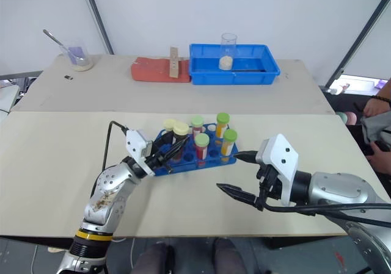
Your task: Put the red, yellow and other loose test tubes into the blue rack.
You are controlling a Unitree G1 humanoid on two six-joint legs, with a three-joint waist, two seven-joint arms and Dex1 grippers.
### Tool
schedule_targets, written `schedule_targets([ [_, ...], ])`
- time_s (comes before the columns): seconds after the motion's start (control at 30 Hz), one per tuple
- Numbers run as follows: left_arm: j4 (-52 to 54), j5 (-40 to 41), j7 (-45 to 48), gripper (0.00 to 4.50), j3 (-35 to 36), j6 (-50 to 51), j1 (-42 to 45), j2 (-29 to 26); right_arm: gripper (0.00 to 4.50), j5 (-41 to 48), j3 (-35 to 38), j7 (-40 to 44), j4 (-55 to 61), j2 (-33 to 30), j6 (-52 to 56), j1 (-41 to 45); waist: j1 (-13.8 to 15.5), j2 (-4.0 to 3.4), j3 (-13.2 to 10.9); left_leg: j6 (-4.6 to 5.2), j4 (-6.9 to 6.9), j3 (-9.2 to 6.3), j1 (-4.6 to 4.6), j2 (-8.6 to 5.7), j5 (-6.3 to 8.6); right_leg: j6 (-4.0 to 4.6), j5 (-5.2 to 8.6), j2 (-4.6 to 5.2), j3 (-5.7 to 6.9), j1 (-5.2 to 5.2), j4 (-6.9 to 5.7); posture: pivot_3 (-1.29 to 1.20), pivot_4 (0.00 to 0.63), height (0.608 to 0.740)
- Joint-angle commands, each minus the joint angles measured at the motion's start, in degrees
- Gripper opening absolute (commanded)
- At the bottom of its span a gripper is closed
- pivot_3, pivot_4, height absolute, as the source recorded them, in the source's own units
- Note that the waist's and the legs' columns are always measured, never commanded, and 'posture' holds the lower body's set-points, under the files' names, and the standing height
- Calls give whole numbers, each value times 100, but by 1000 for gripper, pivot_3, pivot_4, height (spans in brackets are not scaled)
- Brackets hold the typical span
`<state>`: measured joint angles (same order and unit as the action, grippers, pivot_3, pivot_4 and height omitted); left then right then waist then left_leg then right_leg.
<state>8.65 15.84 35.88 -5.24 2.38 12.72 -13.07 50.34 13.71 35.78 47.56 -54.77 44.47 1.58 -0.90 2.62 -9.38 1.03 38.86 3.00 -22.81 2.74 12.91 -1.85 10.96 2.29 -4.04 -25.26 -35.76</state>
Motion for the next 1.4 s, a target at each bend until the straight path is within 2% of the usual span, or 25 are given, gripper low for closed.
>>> schedule_targets([
  [0.03,240,-124,-184,994,-9,-51,-171,0,4434,-18,36,-97,10,32,-1,127,-5,0,0,0,0,0,0,0,0,0,0,0,0,0,0,0,150,740],
  [0.3,497,-225,-452,994,-35,3,-445,-45,4434,-22,-29,-194,-24,69,1,223,-11,0,0,0,-4,0,-1,1,1,2,2,0,1,-2,2,0,150,740],
  [0.5,519,-147,-326,994,-64,98,-506,-152,4434,-6,-44,-182,-71,45,23,226,-12,0,0,0,-5,0,-1,2,1,3,3,0,2,-2,4,0,150,740],
  [0.57,542,-24,-242,2042,-24,156,-584,-206,4434,-26,-59,-146,-96,33,15,209,-13,0,0,0,-7,0,-1,3,1,4,4,0,2,-2,6,0,150,740],
  [0.6,553,11,-217,2389,-11,173,-606,-229,4434,-32,-65,-136,-105,30,11,205,-13,0,0,0,-9,0,0,3,1,5,4,0,2,-2,6,0,150,740],
  [0.73,613,51,-128,4302,47,168,-678,-389,4434,-56,-116,-136,-118,60,-6,201,10,0,0,0,-9,0,-9,3,1,6,5,2,4,-13,7,0,150,740],
  [0.77,657,76,-84,4414,80,185,-728,-469,4434,-76,-146,-142,-123,82,-21,202,18,0,0,0,-9,0,-8,3,1,6,5,3,4,-12,8,0,150,740],
  [0.83,742,85,-16,4414,140,199,-810,-622,4434,-105,-200,-156,-131,123,-37,214,15,0,0,0,-9,0,-9,2,1,6,5,5,5,-12,12,0,150,740],
  [0.93,1113,243,182,4414,409,518,-1060,-1137,4434,-238,-263,-40,-243,158,-117,195,-12,0,0,-1,-13,1,-12,6,1,6,5,6,7,-15,20,0,150,740],
  [1.07,1653,553,506,4414,895,1259,-1321,-2041,4434,-680,-251,376,-539,-54,-335,93,-5,-3,-1,-1,-23,5,-14,9,2,7,5,9,10,-26,27,0,150,740],
  [1.2,2018,925,1049,4414,1519,2150,-1535,-3229,4434,-973,-29,1287,-930,-420,-788,-50,4,-2,-2,-2,-25,11,-34,8,1,7,5,17,10,-57,28,0,150,740],
  [1.3,2121,606,1112,4414,1840,2070,-1717,-3734,4434,-1087,204,1875,-1289,-570,-1185,-33,13,-6,-2,-2,-26,25,-48,8,1,7,4,25,8,-79,27,0,150,740],
  [1.4,2101,677,1175,4414,2084,2231,-1692,-3953,4434,-1054,466,2450,-1668,-745,-1339,7,23,-6,-3,-2,-34,28,-50,7,2,7,4,26,8,-81,35,0,150,740],
])
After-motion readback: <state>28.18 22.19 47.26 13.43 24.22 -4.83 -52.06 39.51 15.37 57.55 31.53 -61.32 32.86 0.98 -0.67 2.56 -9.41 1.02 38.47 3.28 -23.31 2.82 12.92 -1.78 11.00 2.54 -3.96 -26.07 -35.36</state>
